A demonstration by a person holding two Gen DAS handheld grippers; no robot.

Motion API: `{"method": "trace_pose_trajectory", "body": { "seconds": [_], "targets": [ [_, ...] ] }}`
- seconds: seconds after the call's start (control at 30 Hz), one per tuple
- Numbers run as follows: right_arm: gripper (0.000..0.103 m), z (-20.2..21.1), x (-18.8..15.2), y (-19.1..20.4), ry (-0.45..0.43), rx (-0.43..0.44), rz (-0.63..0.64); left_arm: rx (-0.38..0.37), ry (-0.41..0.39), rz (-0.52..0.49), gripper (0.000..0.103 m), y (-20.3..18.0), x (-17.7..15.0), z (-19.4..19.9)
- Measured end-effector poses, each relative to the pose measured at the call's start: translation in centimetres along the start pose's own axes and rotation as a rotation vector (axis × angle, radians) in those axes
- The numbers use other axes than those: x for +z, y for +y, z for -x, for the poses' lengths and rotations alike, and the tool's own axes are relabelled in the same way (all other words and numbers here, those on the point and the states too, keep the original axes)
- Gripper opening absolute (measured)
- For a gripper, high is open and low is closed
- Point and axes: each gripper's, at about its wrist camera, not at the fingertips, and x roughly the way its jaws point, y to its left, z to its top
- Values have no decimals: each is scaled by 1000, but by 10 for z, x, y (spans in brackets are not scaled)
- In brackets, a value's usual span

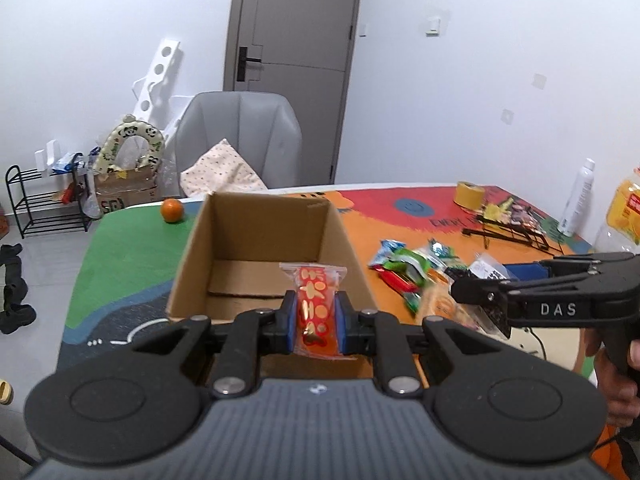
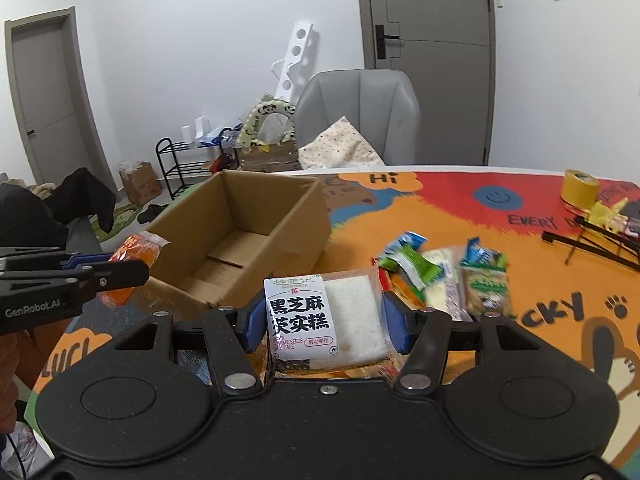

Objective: Organize snacks
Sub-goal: 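Lift and carry the red packet with left tool while right tool carries the white cake packet toward the box, then open both tools to drop the red and white packets into the cardboard box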

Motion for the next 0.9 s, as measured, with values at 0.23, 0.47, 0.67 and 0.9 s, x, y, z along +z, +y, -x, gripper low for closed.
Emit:
{"method": "trace_pose_trajectory", "body": {
  "seconds": [0.23, 0.47, 0.67, 0.9],
  "targets": [
    [56, -15, 17, 22, -12, 17, 19, 17, -3, -2, 18, 20, 11, -11],
    [56, -31, 29, 38, -11, 32, 38, 29, -3, -3, 18, 34, 18, -24],
    [56, -47, 38, 44, -1, 46, 40, 28, 17, 7, 18, 44, 23, -41],
    [56, -65, 45, 50, 13, 58, 34, 37, 44, 23, 18, 56, 31, -59]
  ]
}}
